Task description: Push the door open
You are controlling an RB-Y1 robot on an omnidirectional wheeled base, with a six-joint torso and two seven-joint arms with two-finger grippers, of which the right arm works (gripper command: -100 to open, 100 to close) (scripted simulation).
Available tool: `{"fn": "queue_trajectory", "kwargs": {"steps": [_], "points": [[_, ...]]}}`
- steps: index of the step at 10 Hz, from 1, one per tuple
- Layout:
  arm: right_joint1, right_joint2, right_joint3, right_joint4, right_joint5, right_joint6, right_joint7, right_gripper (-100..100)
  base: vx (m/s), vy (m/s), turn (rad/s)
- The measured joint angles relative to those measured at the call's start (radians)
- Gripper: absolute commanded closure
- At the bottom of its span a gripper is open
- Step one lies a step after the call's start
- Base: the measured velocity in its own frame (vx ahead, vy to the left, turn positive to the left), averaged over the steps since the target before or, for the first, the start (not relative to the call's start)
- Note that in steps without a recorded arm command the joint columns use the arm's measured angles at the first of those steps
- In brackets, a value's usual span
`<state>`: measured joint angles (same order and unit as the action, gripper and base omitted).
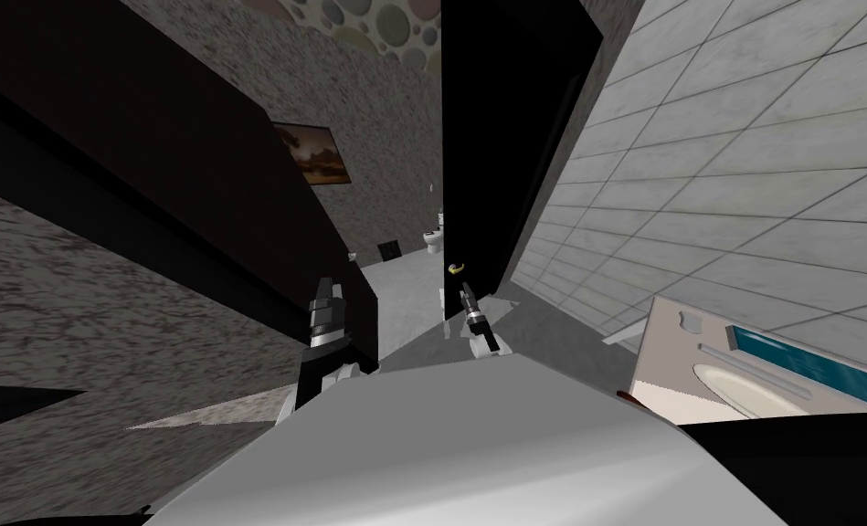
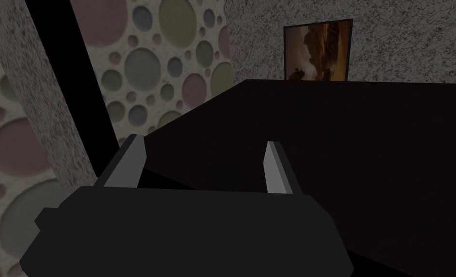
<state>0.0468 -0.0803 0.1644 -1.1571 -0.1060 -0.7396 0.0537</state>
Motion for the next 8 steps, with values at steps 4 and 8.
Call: {"fn": "queue_trajectory", "kwargs": {"steps": [4, 8], "points": [[-0.021, 0.003, 0.002, 0.046, 0.000, -0.006, -0.002, -100, 0.006, -0.005, -0.019], [-0.021, 0.002, 0.002, 0.047, 0.000, -0.005, -0.002, -100, 0.001, -0.001, -0.003]]}}
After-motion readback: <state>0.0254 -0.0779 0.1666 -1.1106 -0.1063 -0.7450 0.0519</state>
